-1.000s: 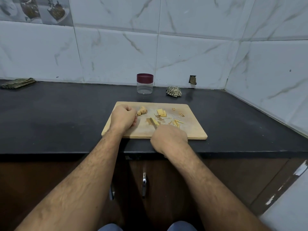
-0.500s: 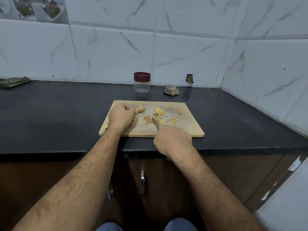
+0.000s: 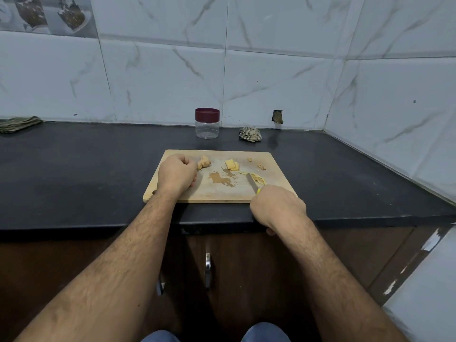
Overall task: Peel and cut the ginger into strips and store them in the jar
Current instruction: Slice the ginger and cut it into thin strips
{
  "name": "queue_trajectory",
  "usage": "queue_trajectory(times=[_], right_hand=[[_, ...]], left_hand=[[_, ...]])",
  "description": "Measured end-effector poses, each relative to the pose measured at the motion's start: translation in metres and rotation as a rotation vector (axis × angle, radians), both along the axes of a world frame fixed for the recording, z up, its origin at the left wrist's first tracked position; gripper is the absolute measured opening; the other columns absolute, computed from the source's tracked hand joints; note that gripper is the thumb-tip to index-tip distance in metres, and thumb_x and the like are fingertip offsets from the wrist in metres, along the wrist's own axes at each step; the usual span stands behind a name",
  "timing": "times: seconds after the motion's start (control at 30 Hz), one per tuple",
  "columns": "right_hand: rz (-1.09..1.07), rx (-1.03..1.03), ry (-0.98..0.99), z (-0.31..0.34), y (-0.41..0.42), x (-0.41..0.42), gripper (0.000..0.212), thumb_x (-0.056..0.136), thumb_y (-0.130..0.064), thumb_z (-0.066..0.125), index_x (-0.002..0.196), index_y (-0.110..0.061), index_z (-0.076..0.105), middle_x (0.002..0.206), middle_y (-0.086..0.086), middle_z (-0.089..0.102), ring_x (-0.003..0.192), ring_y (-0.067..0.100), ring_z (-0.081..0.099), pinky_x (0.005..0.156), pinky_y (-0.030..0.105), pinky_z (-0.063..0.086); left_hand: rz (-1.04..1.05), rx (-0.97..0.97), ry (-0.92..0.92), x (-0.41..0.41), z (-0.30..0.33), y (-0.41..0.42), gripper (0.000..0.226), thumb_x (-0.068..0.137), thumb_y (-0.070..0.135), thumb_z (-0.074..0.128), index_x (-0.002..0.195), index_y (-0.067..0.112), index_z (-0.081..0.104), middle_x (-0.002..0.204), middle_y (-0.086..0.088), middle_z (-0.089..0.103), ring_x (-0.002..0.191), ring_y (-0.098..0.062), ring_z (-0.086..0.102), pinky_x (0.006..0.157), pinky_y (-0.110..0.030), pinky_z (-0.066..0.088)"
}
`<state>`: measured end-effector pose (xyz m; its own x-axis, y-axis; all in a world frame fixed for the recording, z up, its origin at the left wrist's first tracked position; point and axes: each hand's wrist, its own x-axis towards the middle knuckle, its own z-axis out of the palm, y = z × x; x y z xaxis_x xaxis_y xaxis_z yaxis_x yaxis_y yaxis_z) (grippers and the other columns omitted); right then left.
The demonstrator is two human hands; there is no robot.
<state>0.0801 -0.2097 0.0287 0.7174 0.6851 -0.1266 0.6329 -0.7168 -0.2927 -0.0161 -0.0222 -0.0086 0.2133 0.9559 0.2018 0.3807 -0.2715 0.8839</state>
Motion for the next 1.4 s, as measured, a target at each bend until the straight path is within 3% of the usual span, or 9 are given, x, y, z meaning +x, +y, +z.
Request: queue_trajectory(times=[0.17, 0.4, 0.53, 0.83, 0.93, 1.0, 1.13, 1.27, 1.4], right_hand=[[0.041, 0.021, -0.005, 0.003, 0.007, -0.002, 0.015, 0.089, -0.013, 0.04, 0.094, -0.014, 0.054, 0.096, 0.007, 0.068, 0.089, 0.026, 0.067, 0.059, 0.029, 0.04], [-0.002, 0.021, 0.0, 0.0, 0.012, 0.009, 0.026, 0.089, -0.015, 0.041, 0.106, -0.016, 0.061, 0.1, 0.004, 0.068, 0.09, 0.025, 0.068, 0.071, 0.032, 0.046], [0.002, 0.04, -0.005, -0.001, 0.007, 0.014, 0.017, 0.09, -0.015, 0.039, 0.093, -0.017, 0.056, 0.098, 0.004, 0.068, 0.089, 0.024, 0.068, 0.062, 0.029, 0.041], [0.085, 0.135, 0.022, 0.008, 0.023, 0.009, 0.015, 0.089, -0.011, 0.039, 0.08, -0.014, 0.051, 0.097, 0.006, 0.069, 0.091, 0.027, 0.069, 0.07, 0.032, 0.048], [0.082, 0.198, 0.069, 0.011, 0.035, 0.013, 0.022, 0.09, -0.014, 0.038, 0.099, -0.013, 0.058, 0.085, 0.002, 0.069, 0.067, 0.022, 0.07, 0.061, 0.028, 0.046], [0.067, 0.186, 0.108, 0.012, 0.038, 0.014, 0.019, 0.09, -0.013, 0.038, 0.097, -0.013, 0.055, 0.074, 0.001, 0.069, 0.048, 0.018, 0.065, 0.05, 0.022, 0.038], [0.073, 0.182, 0.106, 0.008, 0.038, 0.016, 0.014, 0.091, -0.012, 0.038, 0.08, -0.016, 0.047, 0.068, 0.002, 0.067, 0.048, 0.018, 0.064, 0.048, 0.021, 0.035], [0.069, 0.187, 0.128, 0.005, 0.039, 0.021, 0.017, 0.091, -0.013, 0.037, 0.082, -0.013, 0.052, 0.06, 0.002, 0.064, 0.045, 0.016, 0.061, 0.049, 0.022, 0.034], [0.051, 0.203, 0.122, 0.0, 0.041, 0.025, 0.019, 0.092, -0.014, 0.035, 0.084, -0.014, 0.053, 0.053, 0.002, 0.062, 0.044, 0.015, 0.059, 0.049, 0.024, 0.034]], left_hand=[[0.006, 0.006, 0.017, 0.0, 0.001, -0.001, 0.023, 0.087, 0.022, 0.052, 0.081, 0.008, 0.069, 0.067, -0.001, 0.071, 0.057, -0.014, 0.062, 0.075, -0.041, 0.06], [0.004, 0.022, 0.047, 0.0, 0.001, -0.002, 0.023, 0.087, 0.023, 0.053, 0.077, 0.009, 0.069, 0.065, -0.001, 0.071, 0.06, -0.016, 0.064, 0.074, -0.04, 0.059], [0.002, 0.025, 0.065, 0.001, 0.001, -0.002, 0.024, 0.088, 0.024, 0.053, 0.077, 0.011, 0.069, 0.066, -0.001, 0.071, 0.063, -0.018, 0.065, 0.074, -0.041, 0.059], [-0.025, 0.168, 0.276, 0.006, 0.001, -0.005, 0.017, 0.088, 0.029, 0.056, 0.081, 0.018, 0.067, 0.079, 0.004, 0.069, 0.083, -0.02, 0.062, 0.068, -0.031, 0.046], [-0.033, 0.225, 0.349, 0.012, 0.003, -0.008, 0.01, 0.088, 0.026, 0.058, 0.083, 0.022, 0.066, 0.079, 0.008, 0.064, 0.085, -0.018, 0.059, 0.067, -0.027, 0.039], [-0.05, 0.248, 0.379, 0.017, 0.007, -0.011, 0.008, 0.088, 0.025, 0.059, 0.082, 0.024, 0.064, 0.079, 0.011, 0.061, 0.086, -0.017, 0.059, 0.068, -0.026, 0.039], [-0.138, 0.295, 0.396, 0.037, 0.012, -0.016, 0.007, 0.09, 0.021, 0.059, 0.092, 0.024, 0.066, 0.078, 0.011, 0.063, 0.086, -0.013, 0.059, 0.07, -0.025, 0.04], [-0.254, 0.353, 0.467, 0.063, 0.02, -0.011, 0.037, 0.093, 0.02, 0.062, 0.13, 0.014, 0.061, 0.119, -0.003, 0.065, 0.109, -0.02, 0.06, 0.091, -0.03, 0.045], [-0.301, 0.341, 0.609, 0.08, 0.025, -0.001, 0.042, 0.094, 0.021, 0.061, 0.135, 0.01, 0.057, 0.134, -0.009, 0.06, 0.123, -0.026, 0.055, 0.101, -0.034, 0.044]])
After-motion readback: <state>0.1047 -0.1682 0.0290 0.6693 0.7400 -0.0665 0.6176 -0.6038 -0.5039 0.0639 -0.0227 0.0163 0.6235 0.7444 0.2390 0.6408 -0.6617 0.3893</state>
